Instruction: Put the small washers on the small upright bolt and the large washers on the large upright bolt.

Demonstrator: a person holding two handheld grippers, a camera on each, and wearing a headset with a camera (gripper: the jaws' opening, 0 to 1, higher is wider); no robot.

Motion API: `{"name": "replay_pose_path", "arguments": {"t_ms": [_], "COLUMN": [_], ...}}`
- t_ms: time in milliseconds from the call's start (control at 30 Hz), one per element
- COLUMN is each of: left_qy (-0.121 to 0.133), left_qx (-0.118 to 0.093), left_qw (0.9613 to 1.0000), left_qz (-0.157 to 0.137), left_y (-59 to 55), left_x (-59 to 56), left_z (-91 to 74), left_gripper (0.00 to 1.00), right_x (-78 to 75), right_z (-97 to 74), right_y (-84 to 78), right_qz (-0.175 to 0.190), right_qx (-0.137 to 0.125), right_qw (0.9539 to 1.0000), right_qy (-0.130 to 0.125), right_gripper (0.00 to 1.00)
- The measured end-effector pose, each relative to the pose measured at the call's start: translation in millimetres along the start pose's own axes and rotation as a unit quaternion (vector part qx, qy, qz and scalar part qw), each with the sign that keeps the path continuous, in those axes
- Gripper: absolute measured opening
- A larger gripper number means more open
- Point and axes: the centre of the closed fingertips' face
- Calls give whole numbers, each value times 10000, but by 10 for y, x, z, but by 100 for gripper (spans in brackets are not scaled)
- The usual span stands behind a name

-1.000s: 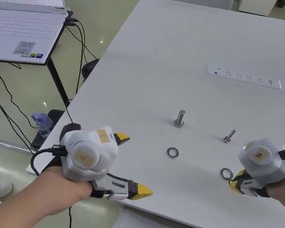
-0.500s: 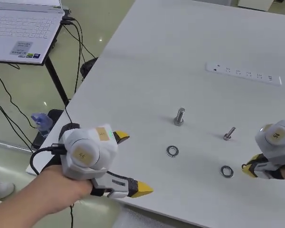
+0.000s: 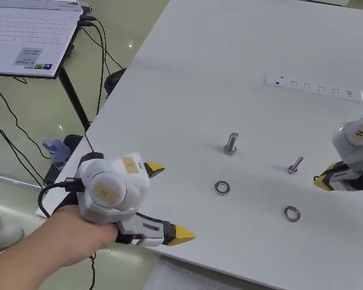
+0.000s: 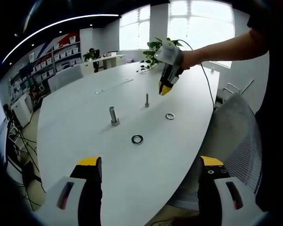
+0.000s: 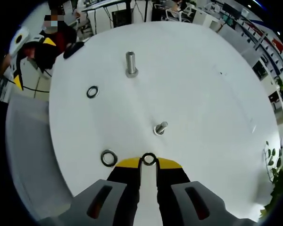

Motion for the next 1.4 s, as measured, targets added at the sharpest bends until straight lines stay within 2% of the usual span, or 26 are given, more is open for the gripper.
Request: {"name": "replay_pose_path", "arguments": {"t_ms": [233,500,833,1400], "left_qy": [15,-10,-56,-85], "left_qx": [38,138,224,279], "left_qw": [10000,9999,9997,9996], "left_qz": [10,26,32,-21], "left_y": [-18,-75,-122,-164], "left_x": [30,42,59,85], "left_z": [11,33,60,81], "left_gripper": [85,87,89,88], "right_x": [-146,-224,-216,-230], "right_z": [14,82,227,345], "right_y": [188,326,355,346], "right_qz": [-55,-159,-241,-302], "right_qx": [-97,-127,-66,57], "right_qw": [9999,9998,9996,9993], "right_qy": [-36,25,128,196], "right_gripper": [12,12,12,12]}}
Point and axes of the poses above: the centre of the closed fingertips' face, and the gripper's own axes: z roughly forward along the fingers, x roughly to its left, y roughly out of its top, and after that the axes turned 5 degrees about -x, right-handed
